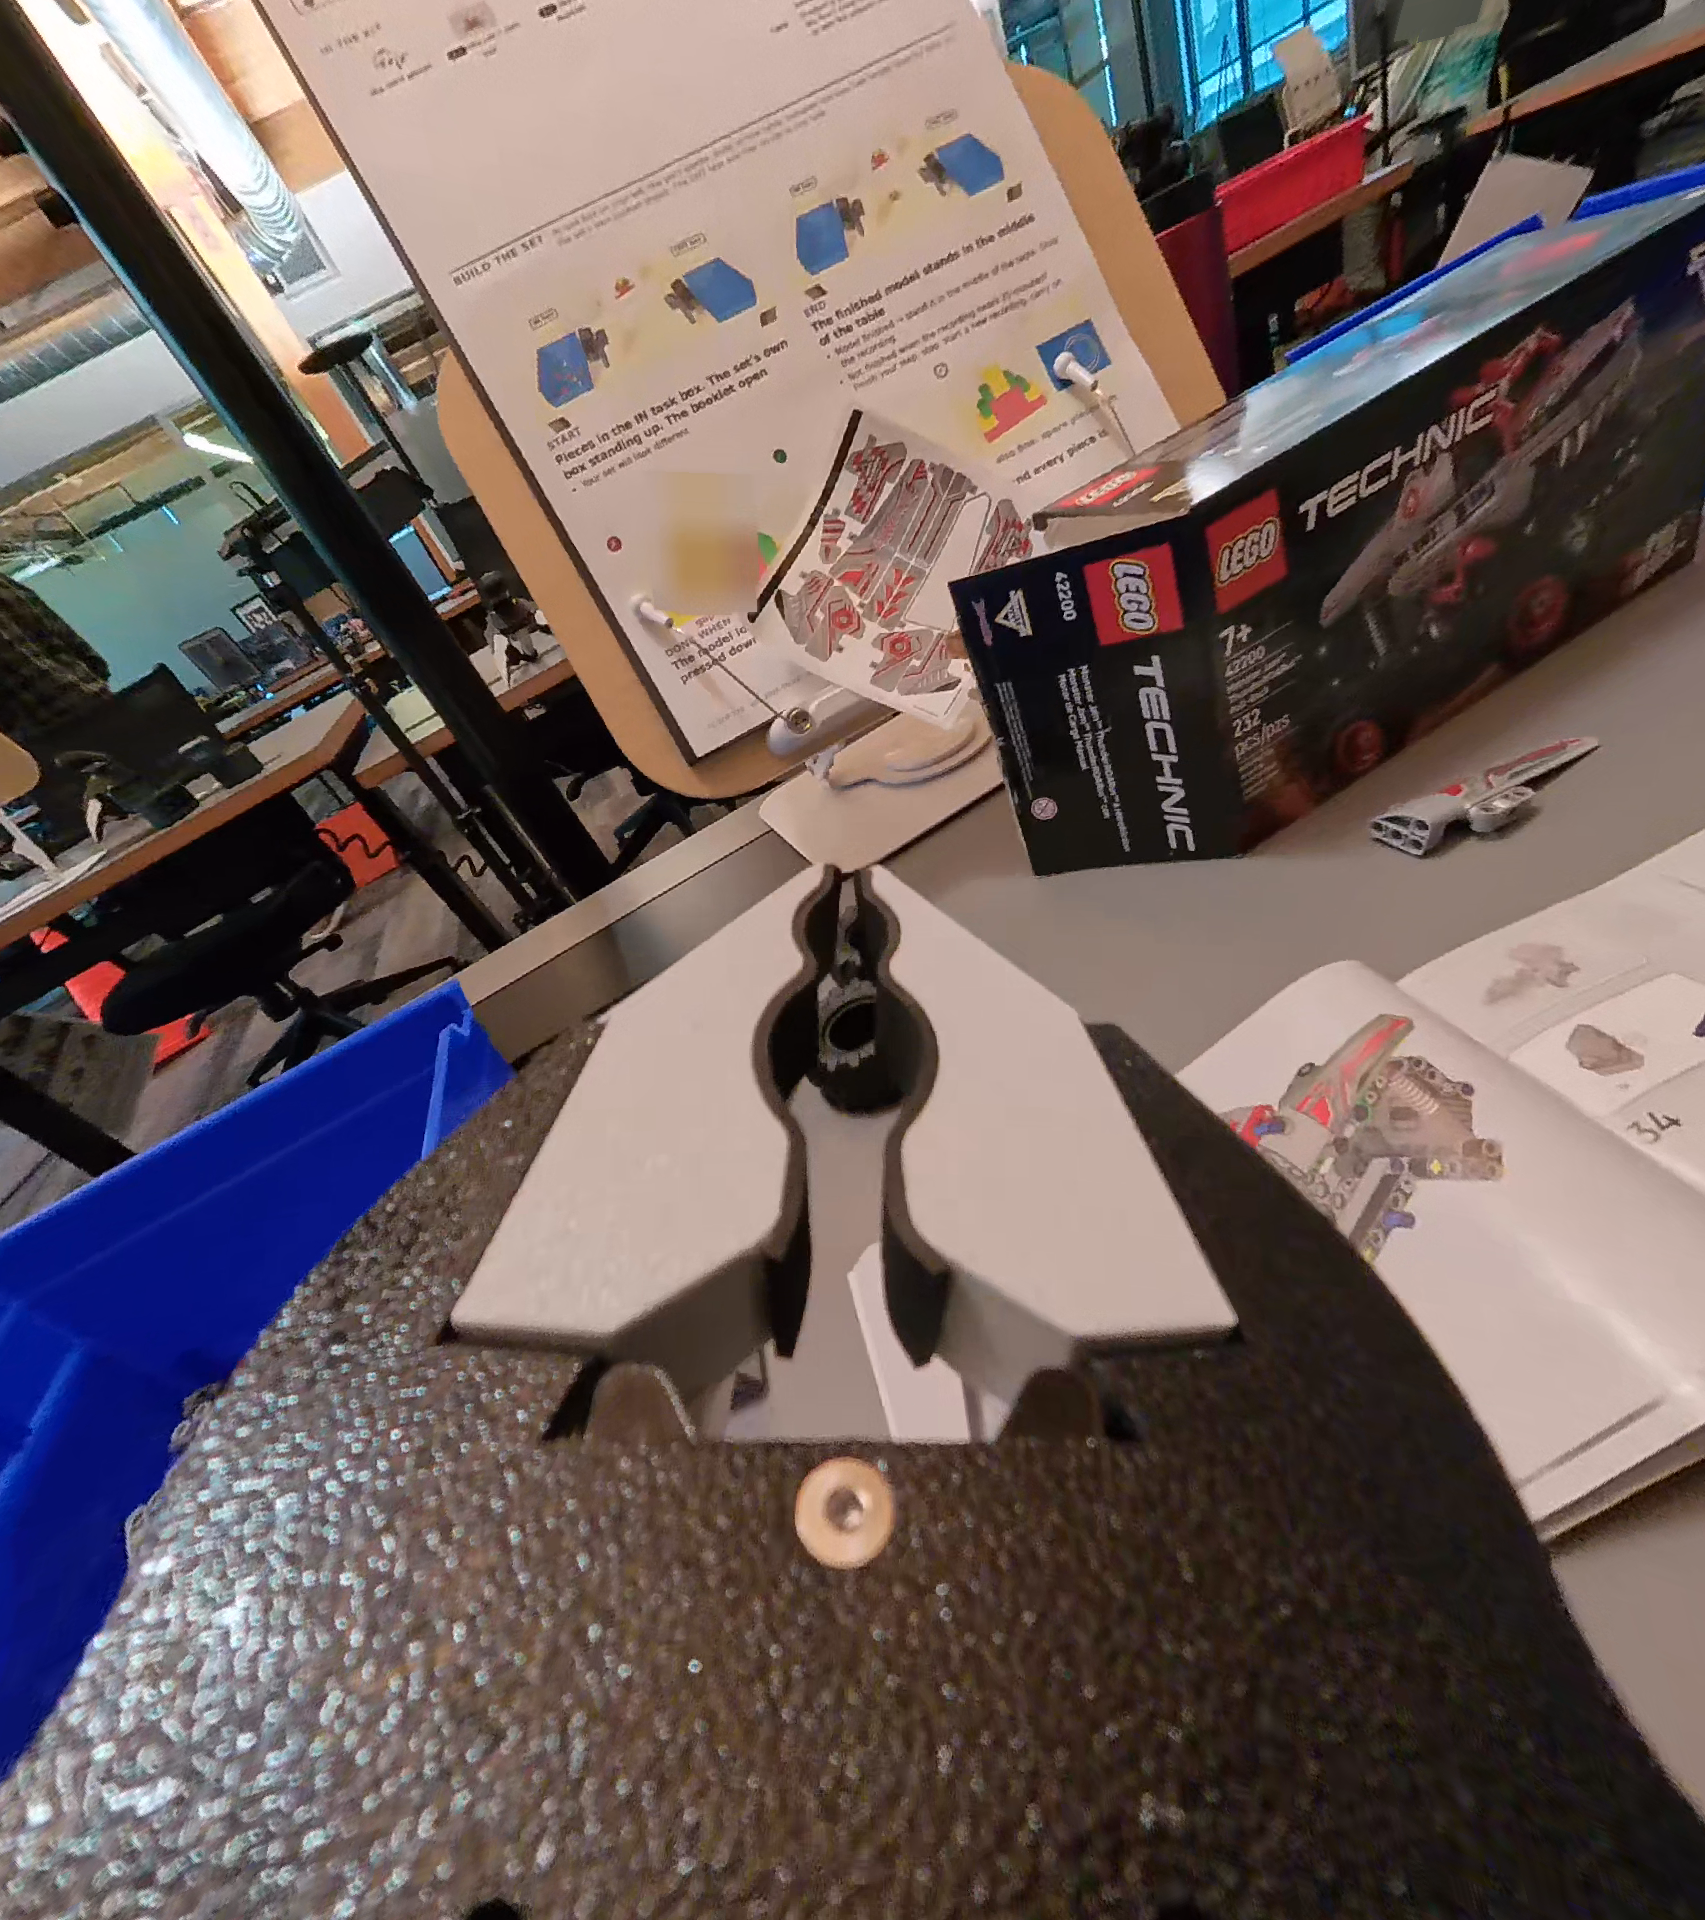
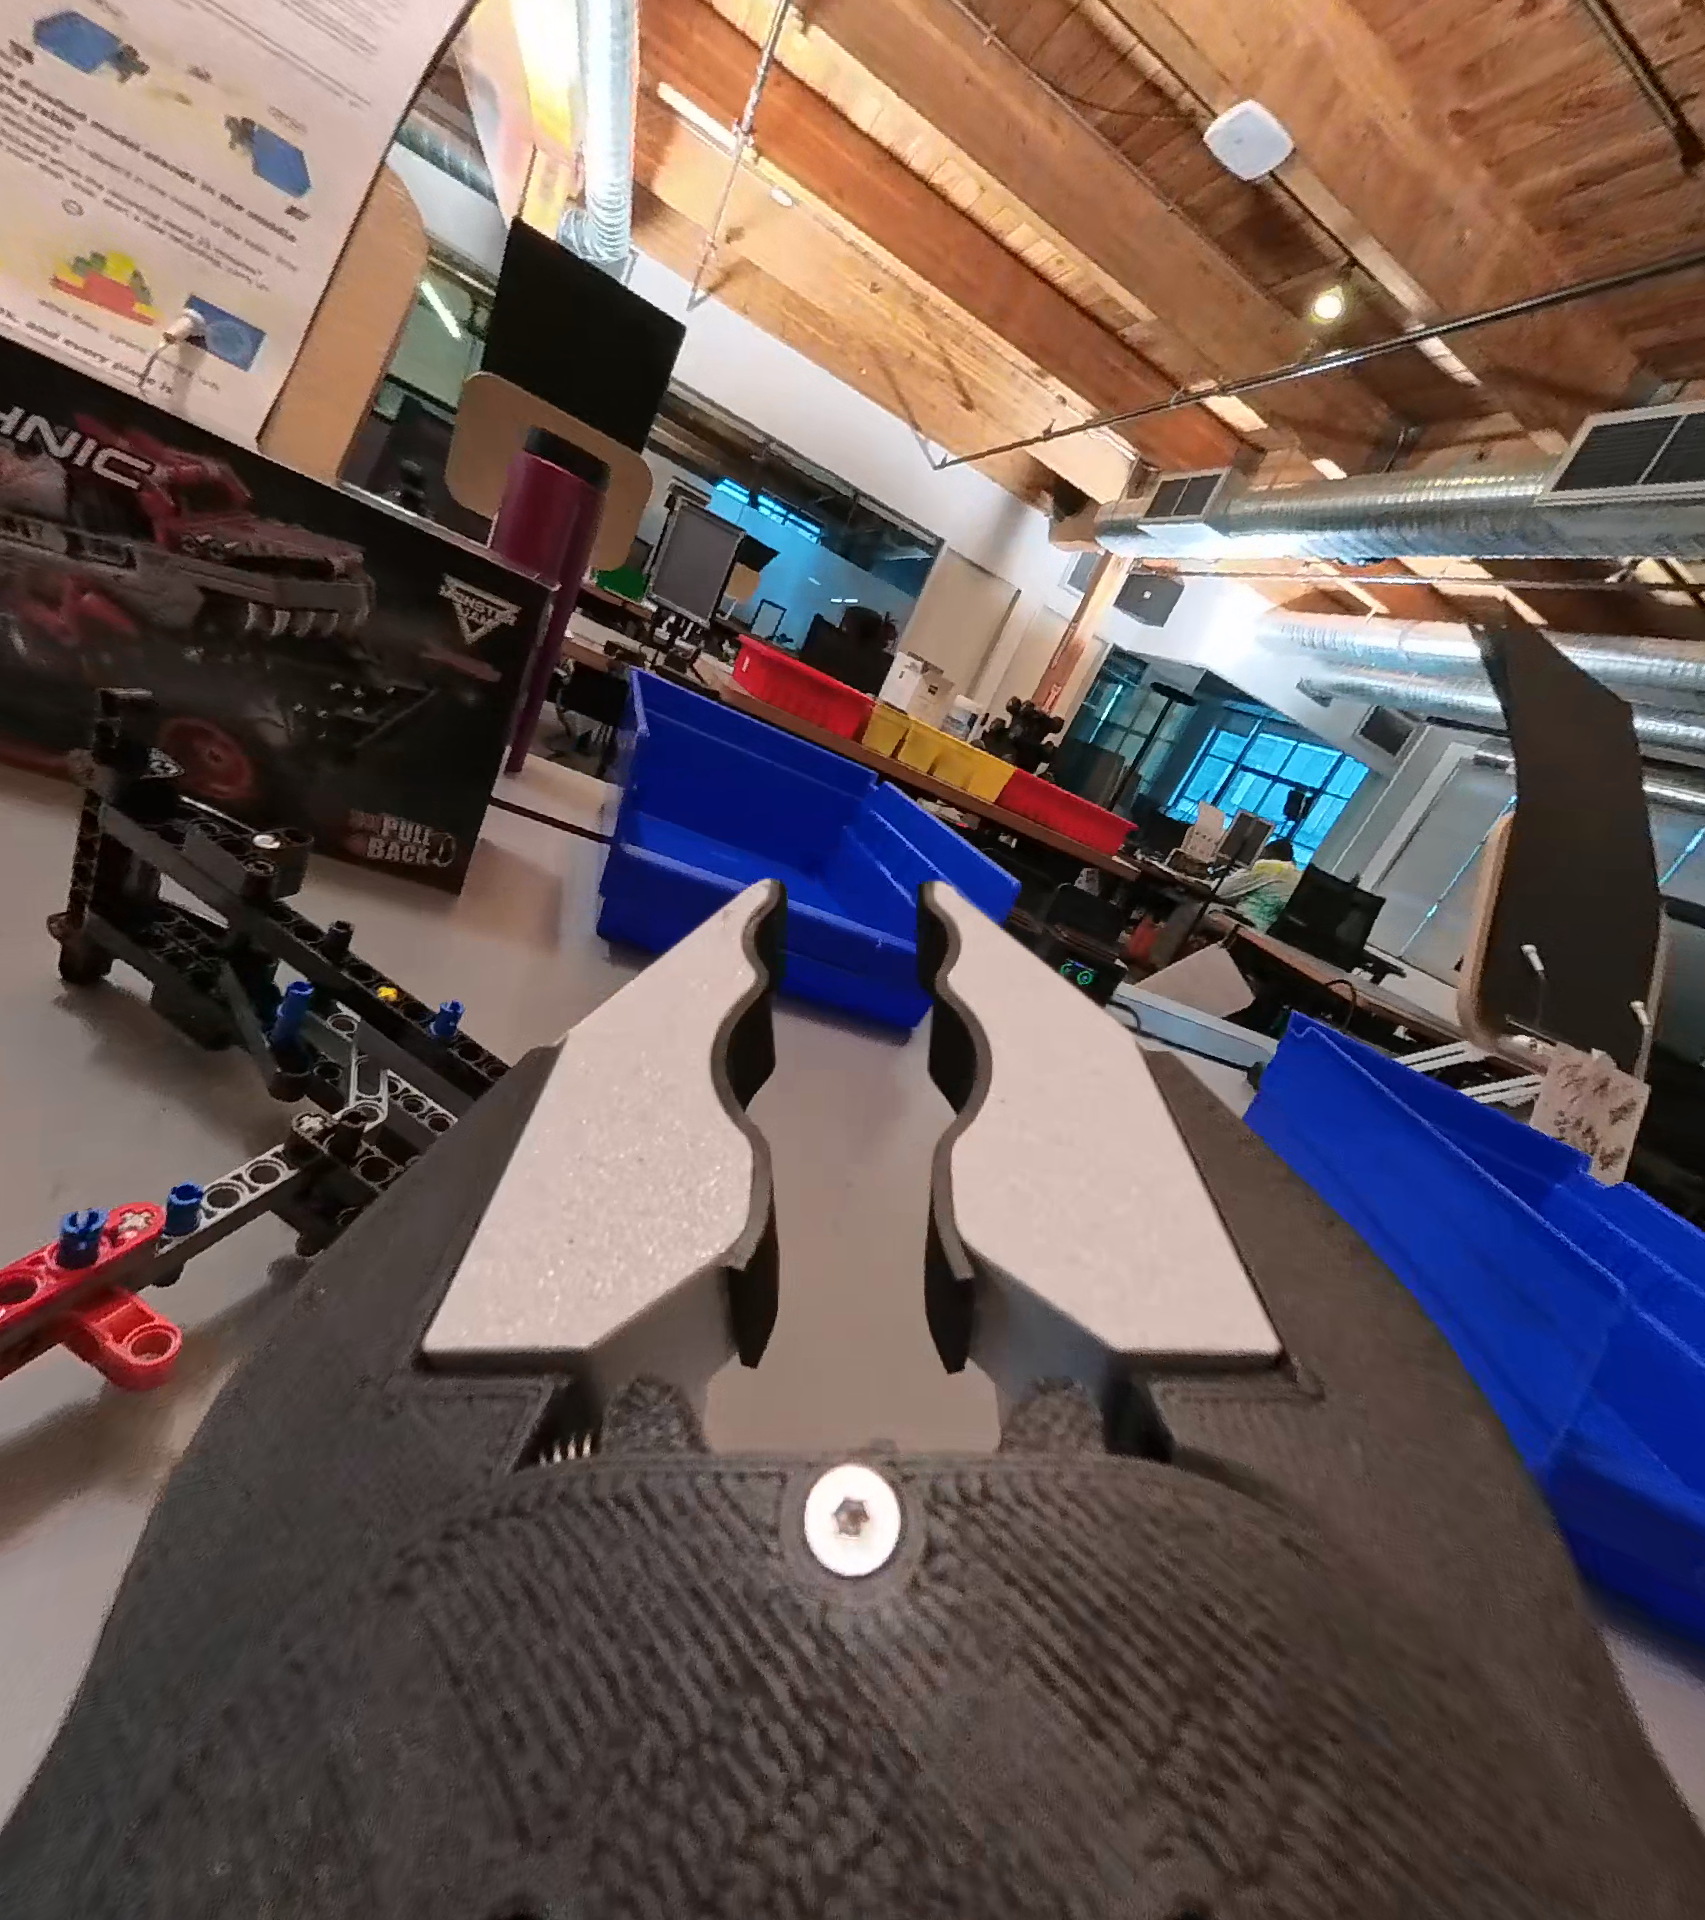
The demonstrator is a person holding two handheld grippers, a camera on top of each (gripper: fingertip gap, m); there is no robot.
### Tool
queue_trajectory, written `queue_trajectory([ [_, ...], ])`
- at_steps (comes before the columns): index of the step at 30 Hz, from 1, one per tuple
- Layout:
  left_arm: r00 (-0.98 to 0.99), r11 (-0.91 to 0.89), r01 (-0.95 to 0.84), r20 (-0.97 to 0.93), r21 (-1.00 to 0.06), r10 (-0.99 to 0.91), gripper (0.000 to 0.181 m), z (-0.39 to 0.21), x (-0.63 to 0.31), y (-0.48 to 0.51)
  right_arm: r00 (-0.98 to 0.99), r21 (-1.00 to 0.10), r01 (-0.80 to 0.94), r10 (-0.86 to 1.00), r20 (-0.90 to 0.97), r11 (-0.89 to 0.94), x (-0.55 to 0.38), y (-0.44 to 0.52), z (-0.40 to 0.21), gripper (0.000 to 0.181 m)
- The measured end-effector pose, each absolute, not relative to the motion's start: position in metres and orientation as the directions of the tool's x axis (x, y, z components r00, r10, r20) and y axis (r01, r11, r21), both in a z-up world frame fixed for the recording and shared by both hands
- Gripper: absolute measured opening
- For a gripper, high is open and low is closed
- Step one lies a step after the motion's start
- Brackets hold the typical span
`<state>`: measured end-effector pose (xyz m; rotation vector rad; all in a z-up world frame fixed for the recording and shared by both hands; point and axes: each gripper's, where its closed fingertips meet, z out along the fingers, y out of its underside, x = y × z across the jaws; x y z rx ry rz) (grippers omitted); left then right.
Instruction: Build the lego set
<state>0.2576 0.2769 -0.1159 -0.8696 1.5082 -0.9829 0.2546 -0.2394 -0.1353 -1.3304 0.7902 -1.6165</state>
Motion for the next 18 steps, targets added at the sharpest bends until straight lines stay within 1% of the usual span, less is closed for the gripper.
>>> queue_trajectory([
  [5,-0.158,0.389,-0.028,-0.38,-0.921,-0.911,0.0,-0.12,0.258,0.276,-0.08,-0.872,0.25,-0.906,0.415,-0.422,0.252,-0.243,-0.132,0.019],
  [14,-0.137,0.472,-0.063,-0.461,-0.88,-0.877,0.0,-0.129,0.261,0.278,-0.077,-0.858,0.255,-0.894,0.442,-0.446,0.252,-0.24,-0.133,0.017],
  [18,-0.134,0.501,-0.064,-0.49,-0.863,-0.861,0.0,-0.13,0.261,0.276,-0.067,-0.84,0.246,-0.873,0.484,-0.484,0.255,-0.235,-0.137,0.018],
])
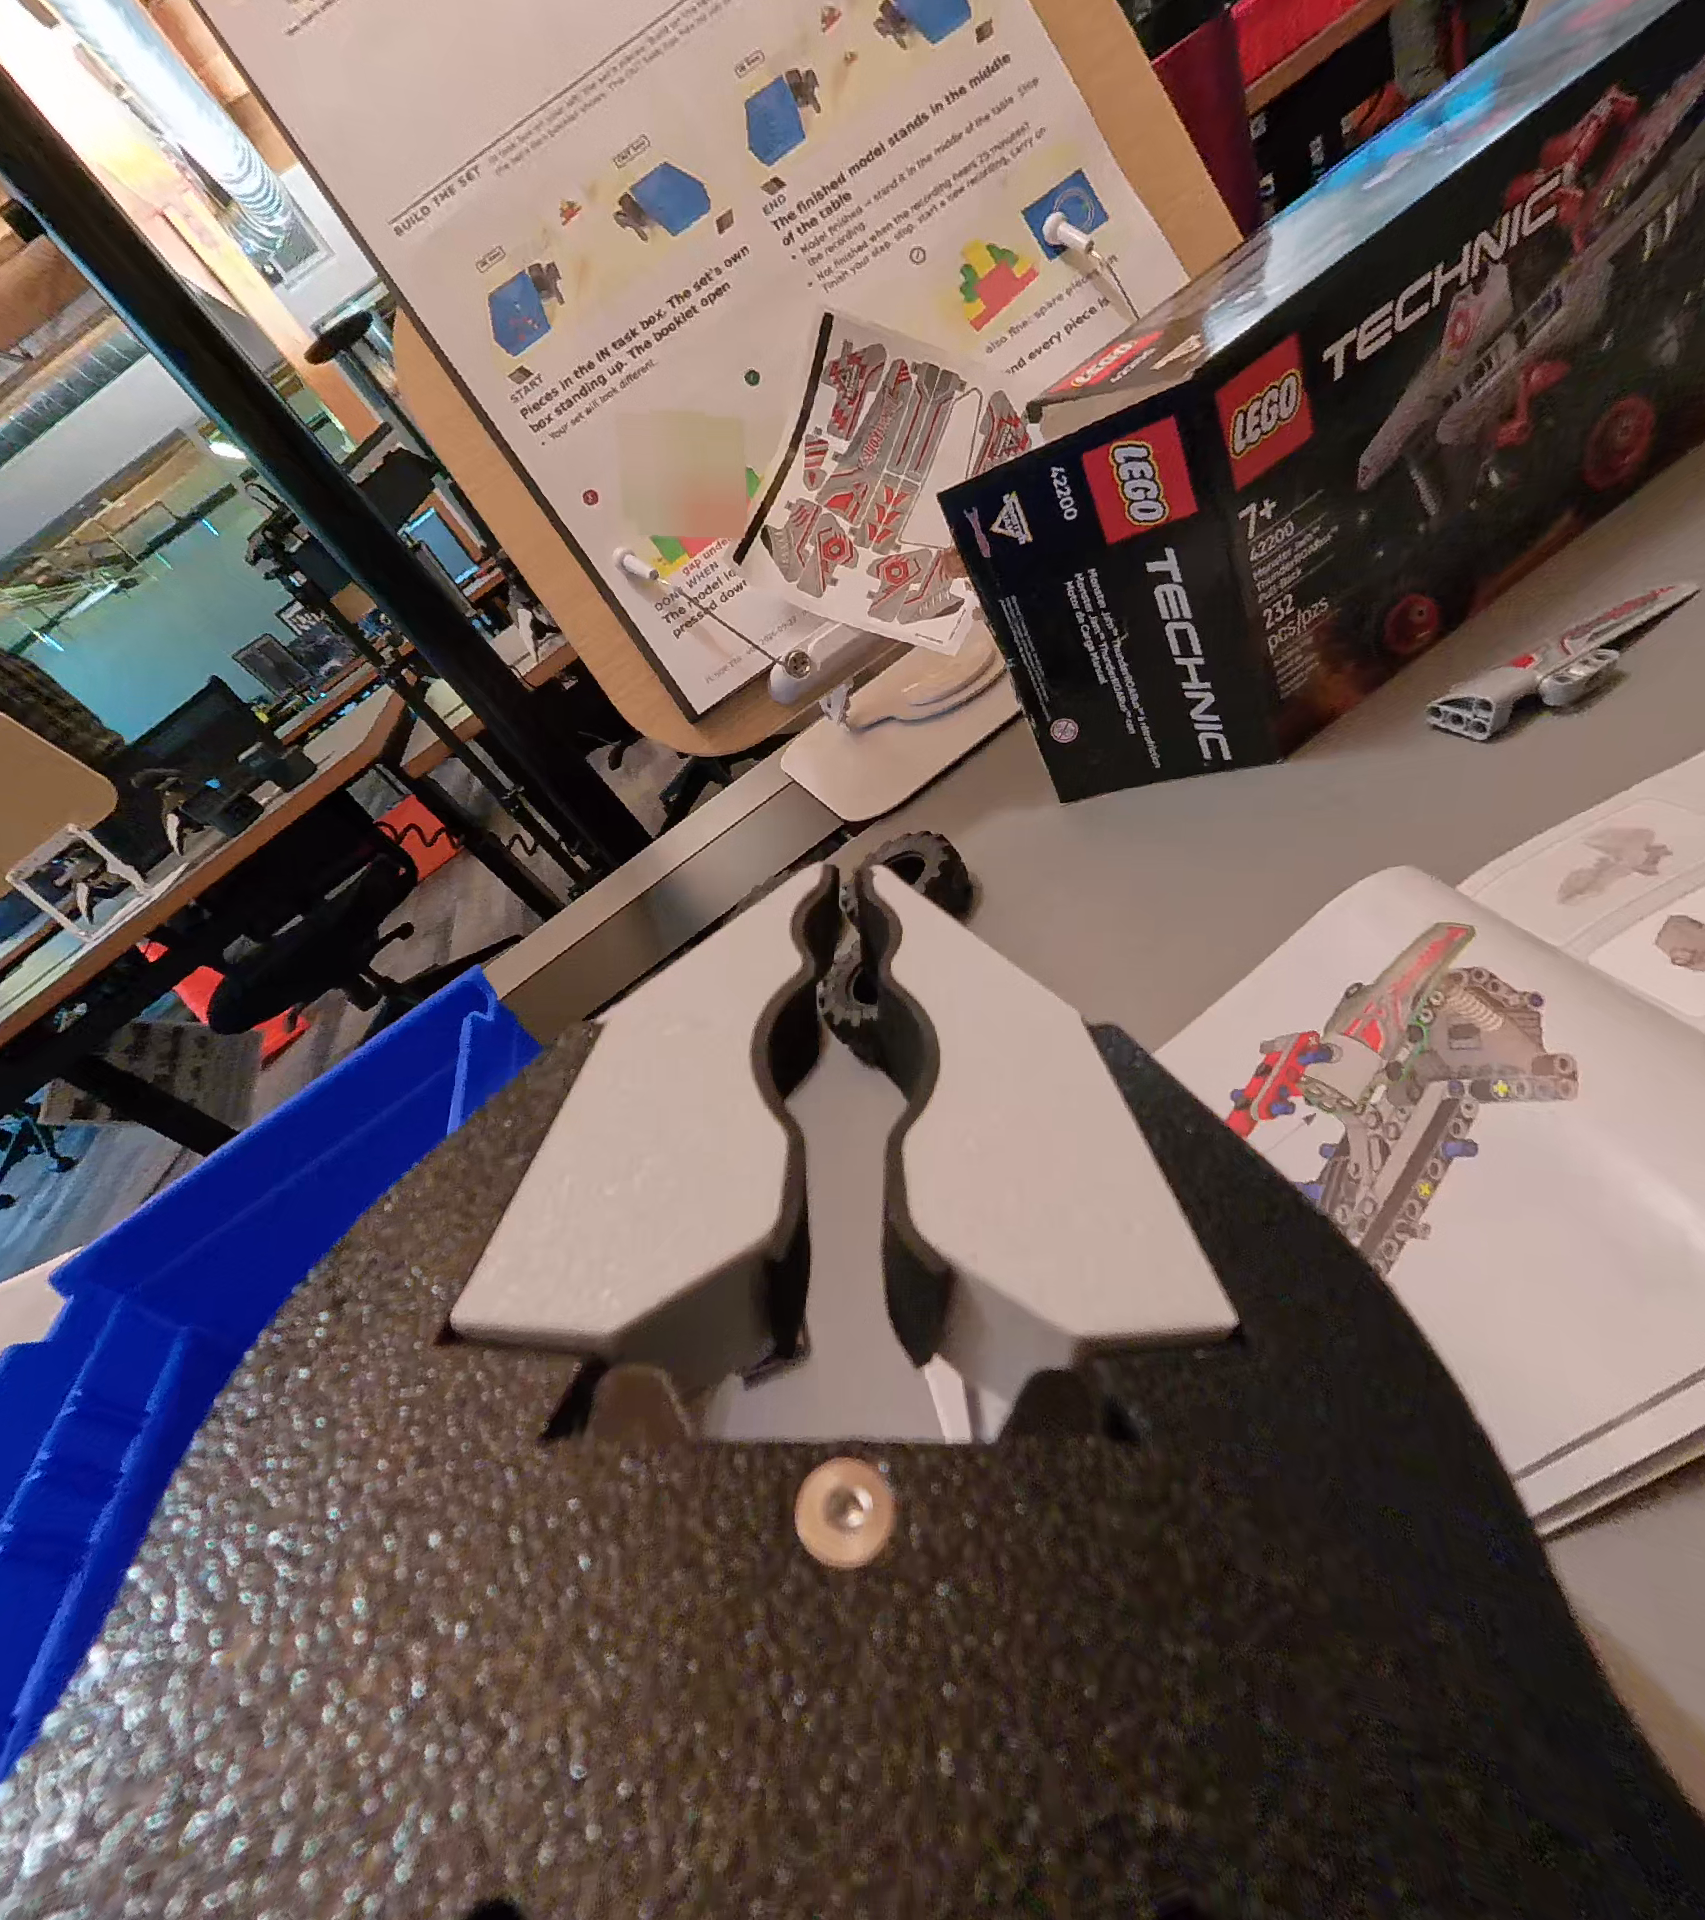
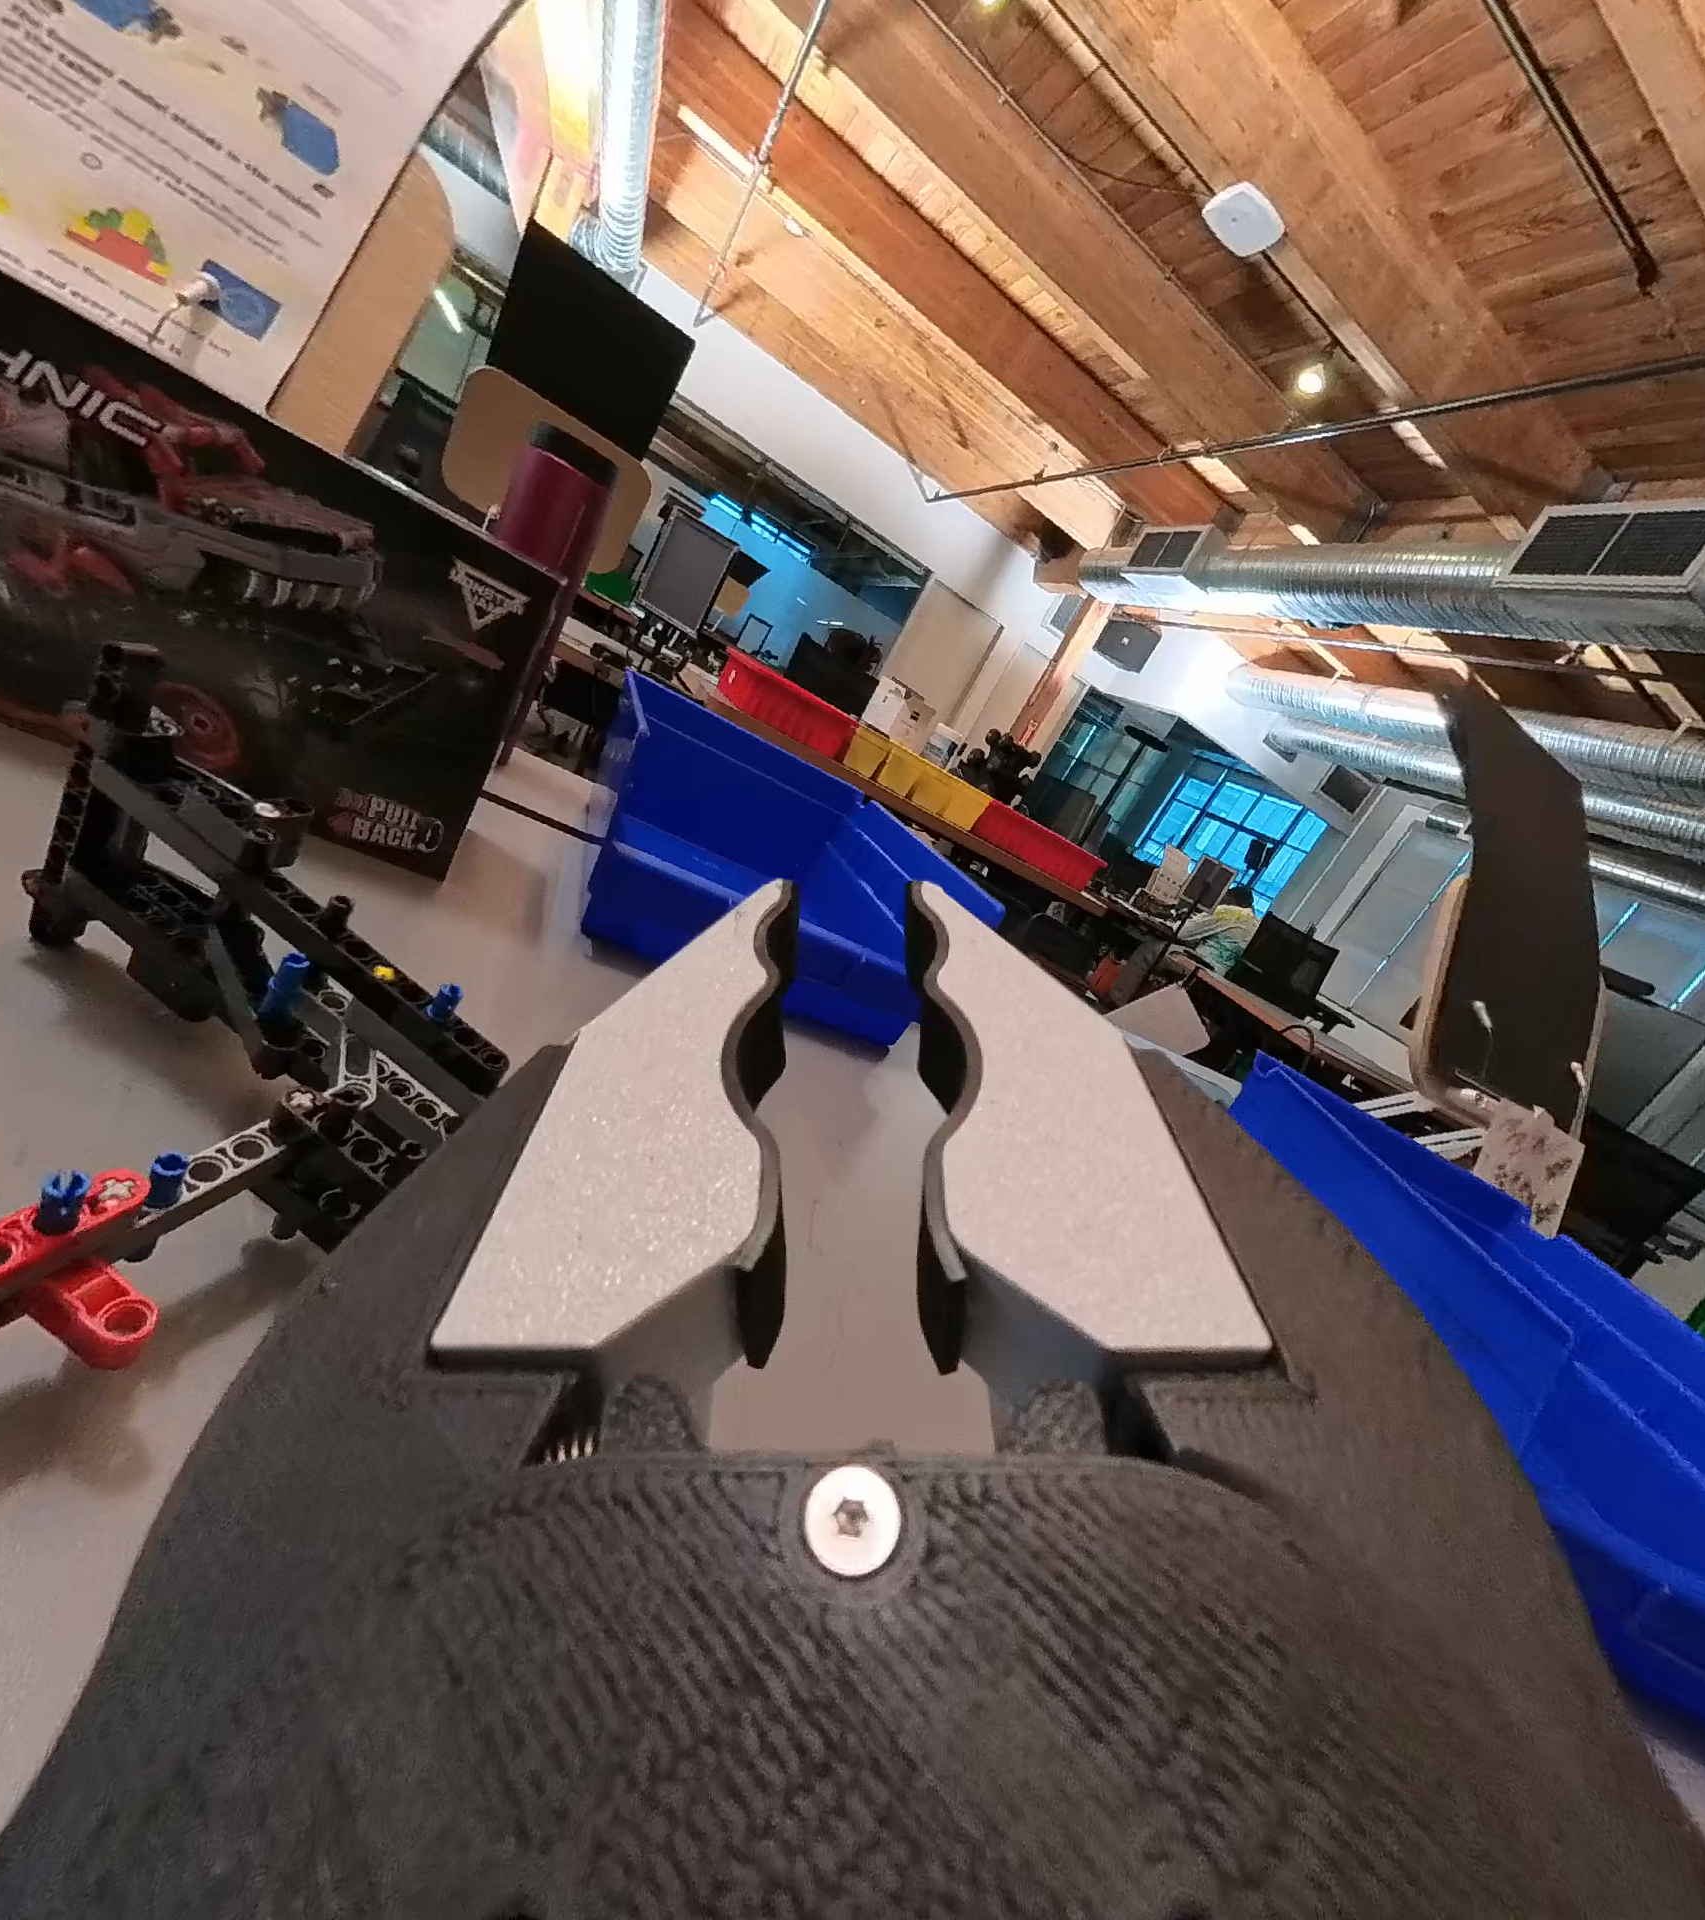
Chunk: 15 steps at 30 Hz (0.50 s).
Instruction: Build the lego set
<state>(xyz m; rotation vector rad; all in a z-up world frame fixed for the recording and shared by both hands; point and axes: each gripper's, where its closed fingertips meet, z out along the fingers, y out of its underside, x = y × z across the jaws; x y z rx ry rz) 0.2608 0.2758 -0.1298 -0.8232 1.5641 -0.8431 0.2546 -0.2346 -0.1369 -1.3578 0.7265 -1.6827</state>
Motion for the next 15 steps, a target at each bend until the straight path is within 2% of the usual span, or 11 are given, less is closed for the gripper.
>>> queue_trajectory([
  [9,-0.152,0.499,-0.059,-0.486,-0.865,-0.86,0.0,-0.131,0.261,0.271,-0.03,-0.79,0.232,-0.816,0.577,-0.567,0.259,-0.221,-0.145,0.021],
  [15,-0.164,0.504,-0.068,-0.489,-0.861,-0.857,0.0,-0.136,0.262,0.271,0.069,-0.738,0.247,-0.748,0.66,-0.628,0.261,-0.199,-0.158,0.027],
])
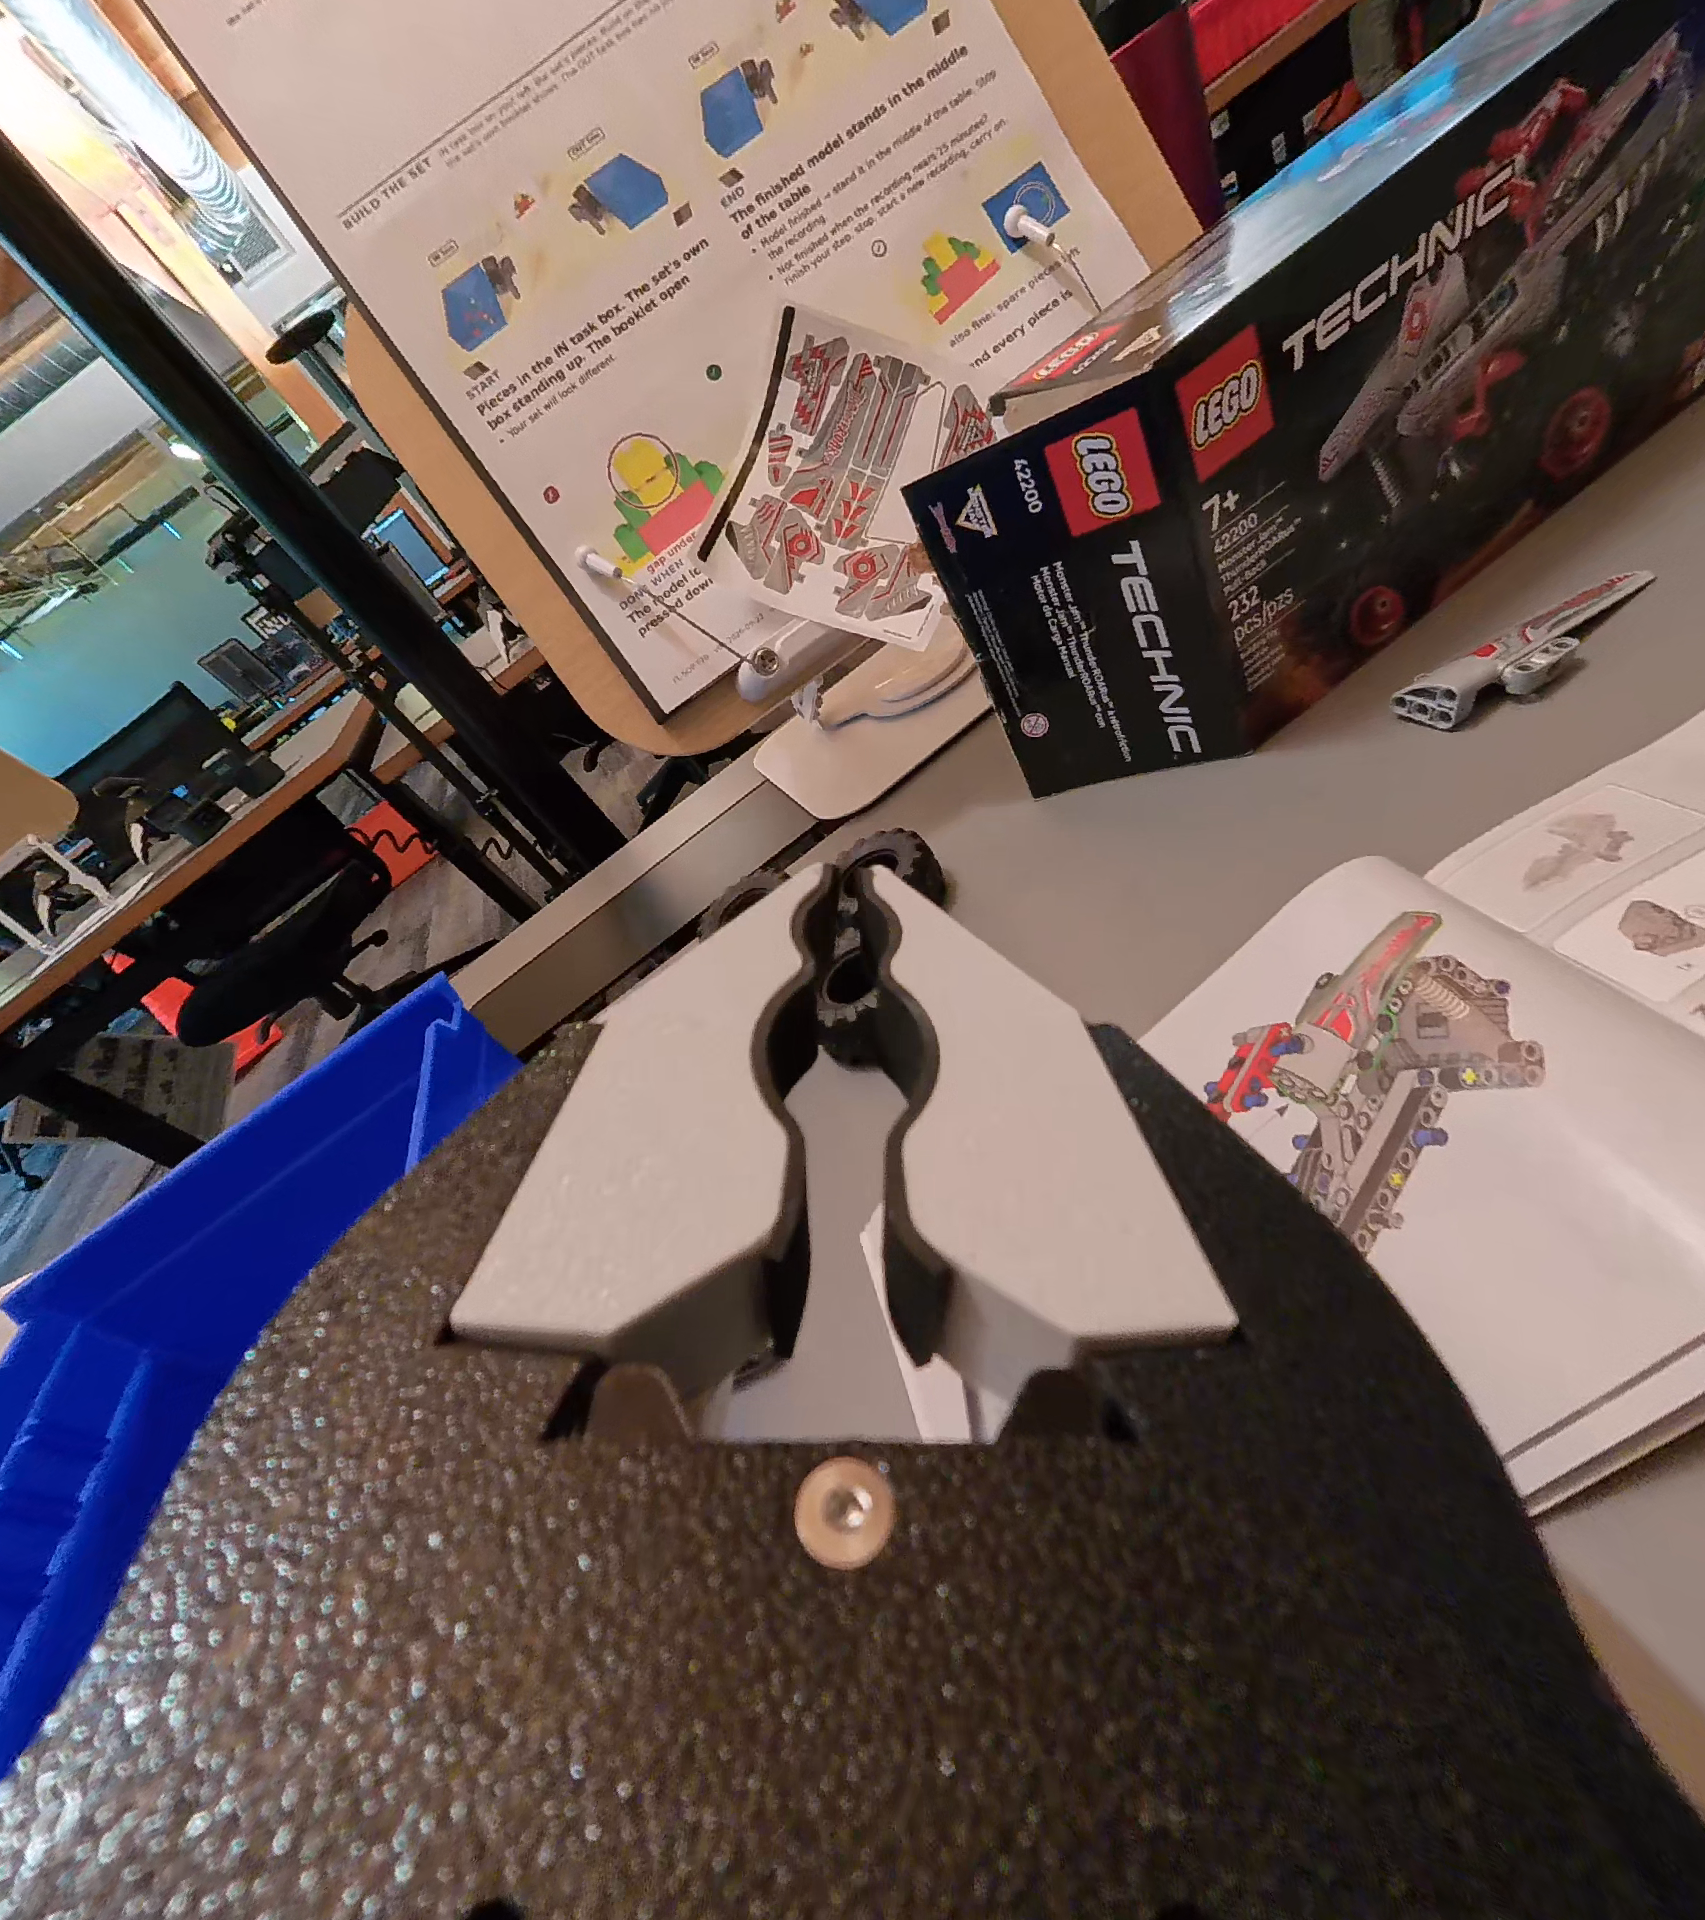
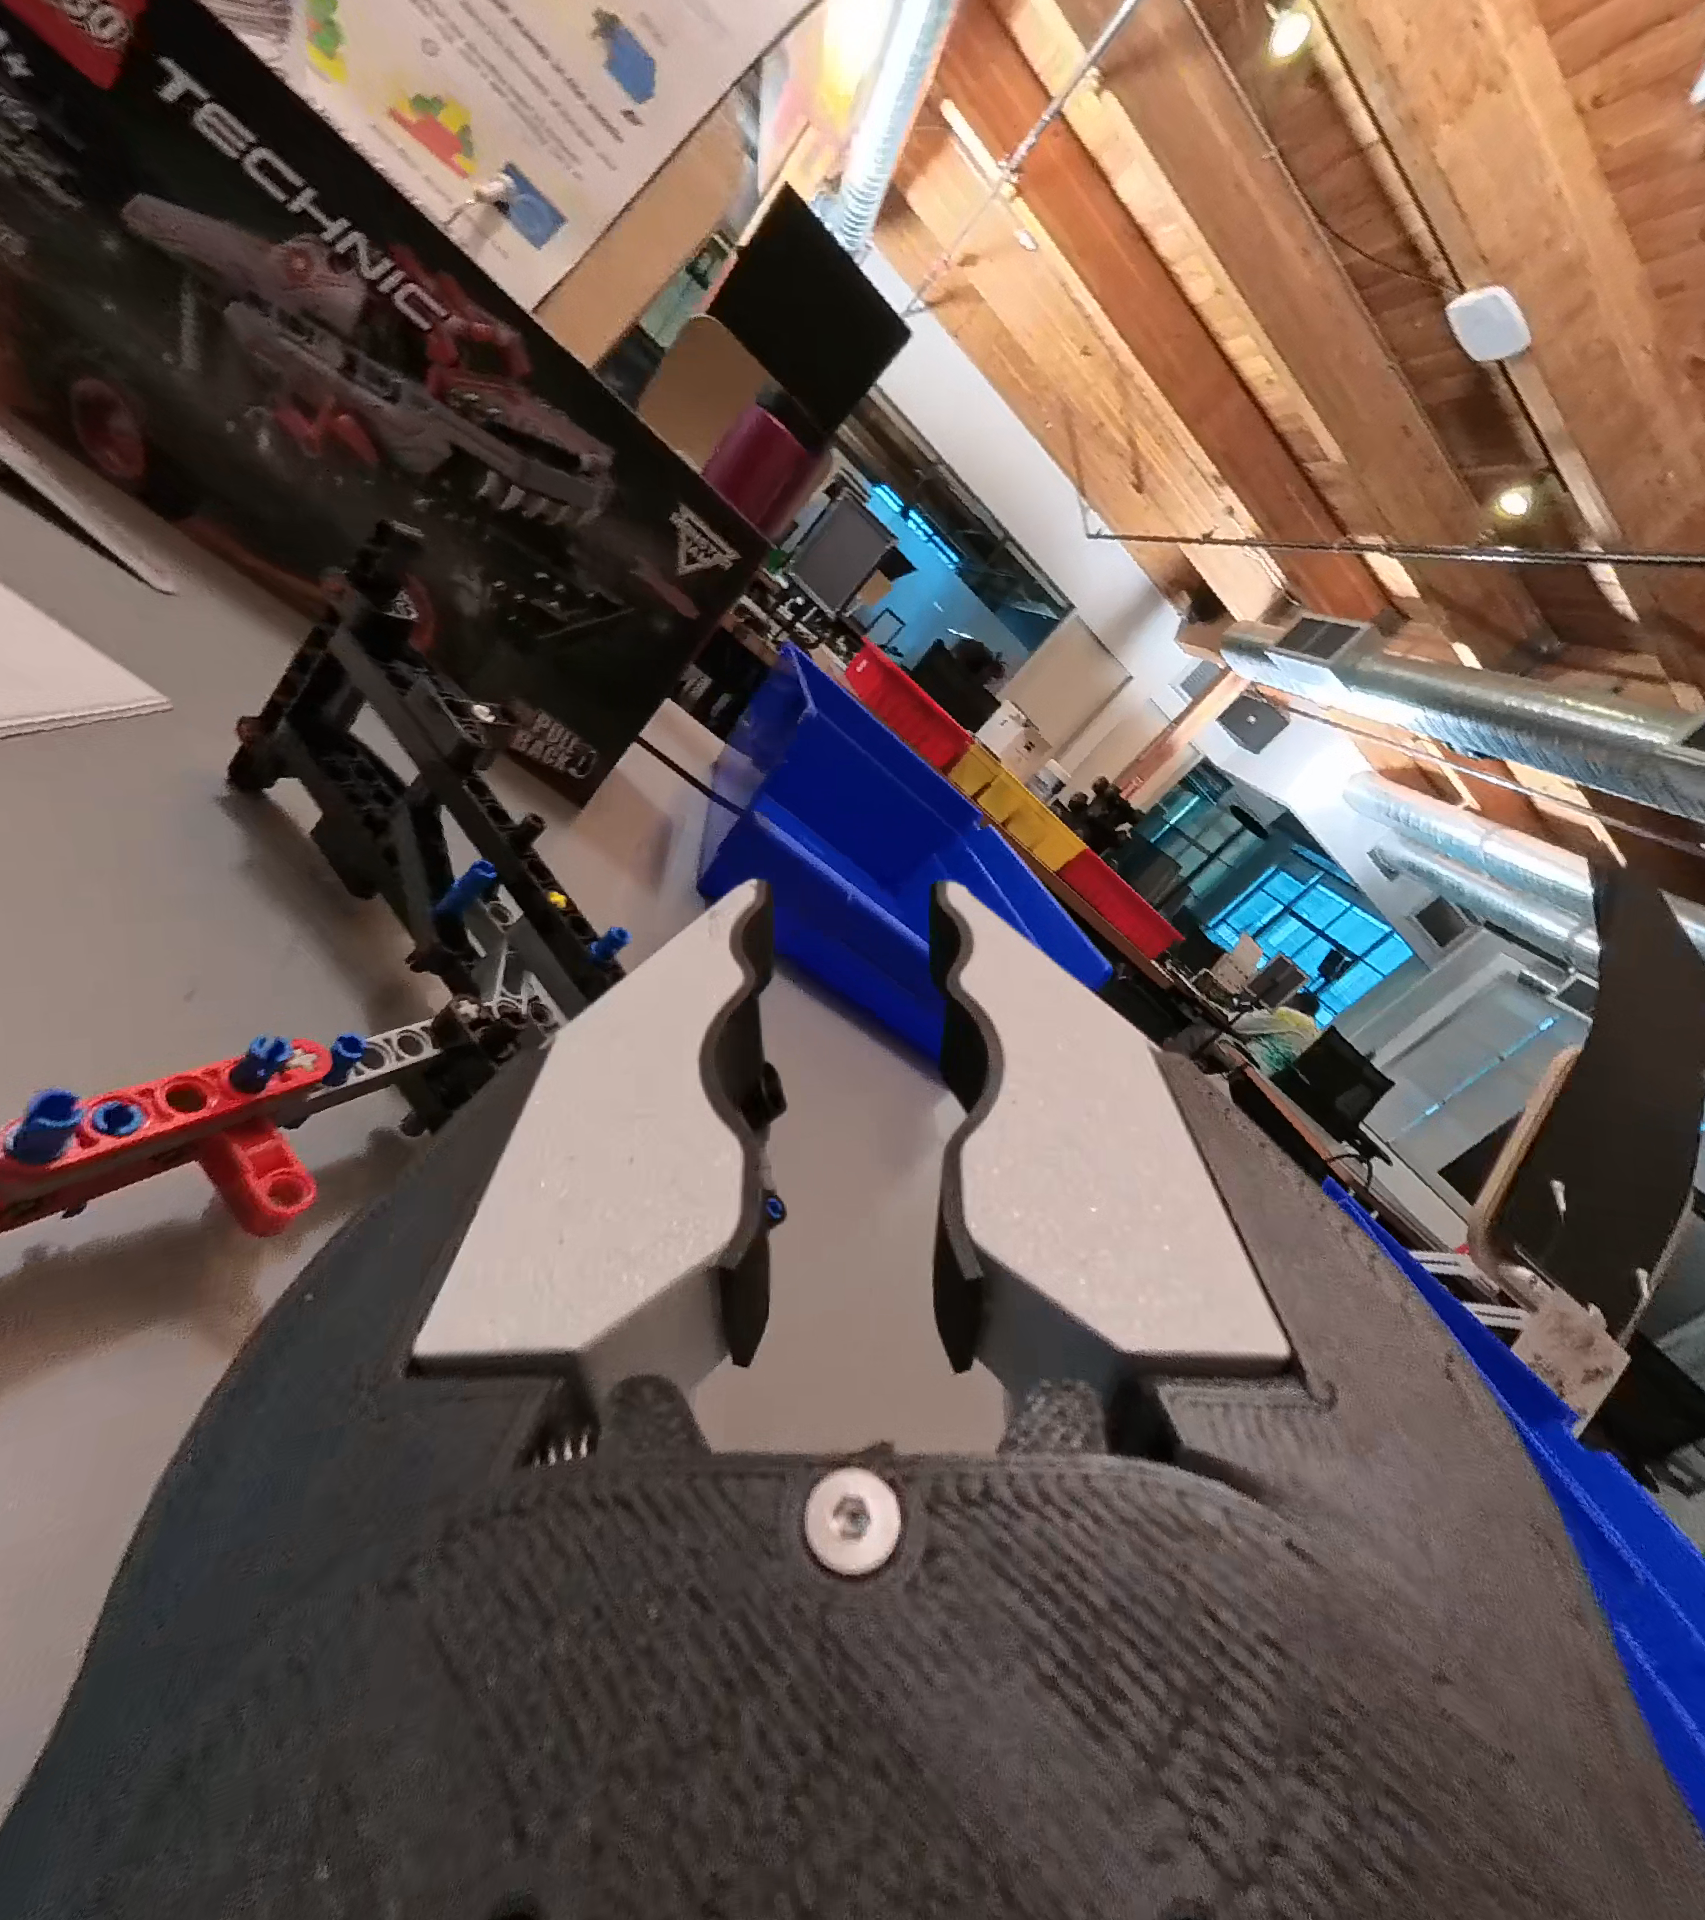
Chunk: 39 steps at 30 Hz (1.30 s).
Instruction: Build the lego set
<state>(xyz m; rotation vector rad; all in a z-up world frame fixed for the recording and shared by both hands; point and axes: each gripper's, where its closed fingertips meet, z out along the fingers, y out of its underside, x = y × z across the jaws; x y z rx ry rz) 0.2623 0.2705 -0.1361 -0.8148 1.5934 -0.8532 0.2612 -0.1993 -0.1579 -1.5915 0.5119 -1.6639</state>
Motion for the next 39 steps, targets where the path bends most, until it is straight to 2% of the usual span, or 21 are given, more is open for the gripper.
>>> queue_trajectory([
  [7,-0.155,0.503,-0.062,-0.489,-0.862,-0.858,0.0,-0.133,0.261,0.272,0.125,-0.675,0.229,-0.666,0.735,-0.701,0.259,-0.189,-0.172,0.029],
  [10,-0.14,0.497,-0.048,-0.487,-0.866,-0.862,0.0,-0.129,0.26,0.274,0.098,-0.63,0.184,-0.624,0.776,-0.754,0.255,-0.197,-0.177,0.029],
  [15,-0.148,0.478,-0.048,-0.468,-0.877,-0.872,0.0,-0.129,0.26,0.272,0.065,-0.641,0.142,-0.639,0.766,-0.754,0.257,-0.204,-0.177,0.026],
  [22,-0.15,0.497,-0.05,-0.485,-0.866,-0.861,0.0,-0.131,0.261,0.27,0.029,-0.562,0.067,-0.562,0.827,-0.824,0.264,-0.208,-0.184,0.026],
  [32,-0.161,0.502,-0.062,-0.488,-0.863,-0.858,0.0,-0.135,0.262,0.27,0.071,-0.601,0.073,-0.597,0.799,-0.796,0.264,-0.206,-0.187,0.025],
  [37,-0.161,0.501,-0.066,-0.486,-0.863,-0.859,0.0,-0.136,0.262,0.272,0.166,-0.655,0.134,-0.635,0.755,-0.744,0.257,-0.196,-0.187,0.028],
  [39,-0.162,0.499,-0.071,-0.484,-0.864,-0.86,0.0,-0.137,0.263,0.273,0.267,-0.669,0.091,-0.629,0.73,-0.738,0.256,-0.195,-0.199,0.035],
])
